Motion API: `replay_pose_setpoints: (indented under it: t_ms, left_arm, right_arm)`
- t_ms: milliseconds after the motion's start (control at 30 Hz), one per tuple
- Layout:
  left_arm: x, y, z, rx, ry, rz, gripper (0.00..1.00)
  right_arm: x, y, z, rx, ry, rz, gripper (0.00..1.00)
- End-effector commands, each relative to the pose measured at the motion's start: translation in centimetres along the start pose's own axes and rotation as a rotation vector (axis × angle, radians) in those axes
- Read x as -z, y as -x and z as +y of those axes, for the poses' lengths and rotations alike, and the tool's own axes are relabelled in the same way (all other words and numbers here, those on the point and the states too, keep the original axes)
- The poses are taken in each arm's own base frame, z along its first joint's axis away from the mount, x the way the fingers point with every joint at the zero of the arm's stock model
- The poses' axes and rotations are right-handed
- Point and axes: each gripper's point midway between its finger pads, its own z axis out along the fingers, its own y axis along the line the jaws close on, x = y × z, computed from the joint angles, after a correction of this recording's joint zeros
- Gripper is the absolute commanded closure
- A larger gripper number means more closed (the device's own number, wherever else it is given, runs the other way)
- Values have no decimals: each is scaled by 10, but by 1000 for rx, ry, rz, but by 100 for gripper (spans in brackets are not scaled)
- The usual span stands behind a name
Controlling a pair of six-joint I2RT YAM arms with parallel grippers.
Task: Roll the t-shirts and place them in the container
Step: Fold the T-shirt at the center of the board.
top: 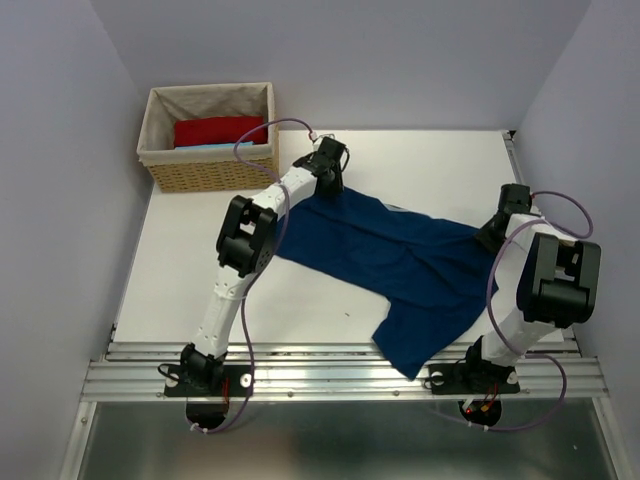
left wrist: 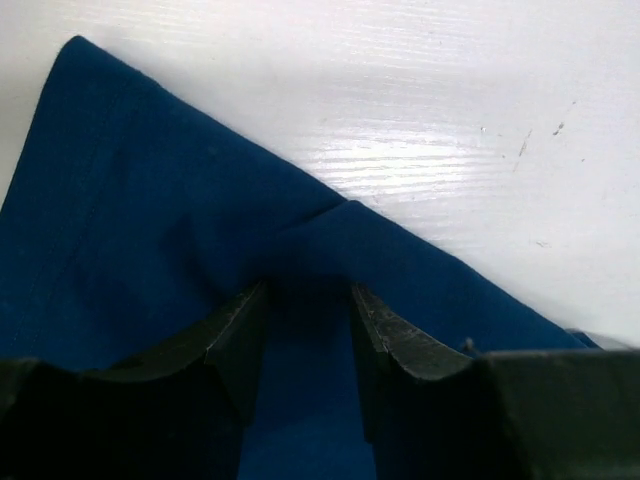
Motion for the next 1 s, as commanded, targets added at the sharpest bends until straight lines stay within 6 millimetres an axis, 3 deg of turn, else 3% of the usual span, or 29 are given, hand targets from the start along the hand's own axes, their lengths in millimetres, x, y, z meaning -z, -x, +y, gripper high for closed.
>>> replay_pose_setpoints:
  t_ms: [0, 133, 233, 333, 367, 400, 467, 500, 567, 600, 633, 733, 767, 967]
  left_arm:
    - [-2, 5, -3, -32, 15, 9, 51]
    - [-5, 16, -11, -33, -2, -8, 51]
    - [0, 32, -18, -32, -18, -37, 50]
    - [14, 46, -23, -29, -40, -69, 50]
    - [18, 50, -25, -26, -47, -79, 50]
    - [21, 47, -23, -29, -48, -72, 50]
    - [41, 62, -29, -21, -76, -113, 50]
    - [48, 65, -30, -19, -84, -123, 50]
    - [67, 73, -34, -10, -106, -145, 50]
    - [79, 79, -35, -8, -116, -158, 50]
    - [86, 82, -35, -5, -119, -165, 50]
    - [109, 91, -34, 6, -132, -190, 50]
    - [115, 91, -35, 6, -138, -195, 50]
    - [147, 89, -29, 21, -163, -211, 50]
  right_arm:
    - [-19, 38, 13, -33, 4, -84, 64]
    - [-30, 66, 33, -31, 12, -104, 64]
    - [-20, 82, 45, -26, 35, -120, 62]
    - [8, 95, 55, -23, 90, -147, 55]
    - [28, 104, 59, -29, 125, -182, 53]
    - [34, 99, 57, -28, 135, -181, 47]
    - [51, 97, 54, -22, 160, -197, 43]
    - [72, 101, 54, -29, 192, -233, 40]
    - [78, 78, 45, -29, 207, -196, 40]
    - [93, 76, 44, -40, 239, -212, 39]
    - [90, 54, 38, -36, 251, -157, 39]
    - [105, 27, 35, -41, 313, -103, 40]
    - [99, 6, 23, -41, 291, -57, 40]
    - [90, -43, -4, -88, 258, 17, 42]
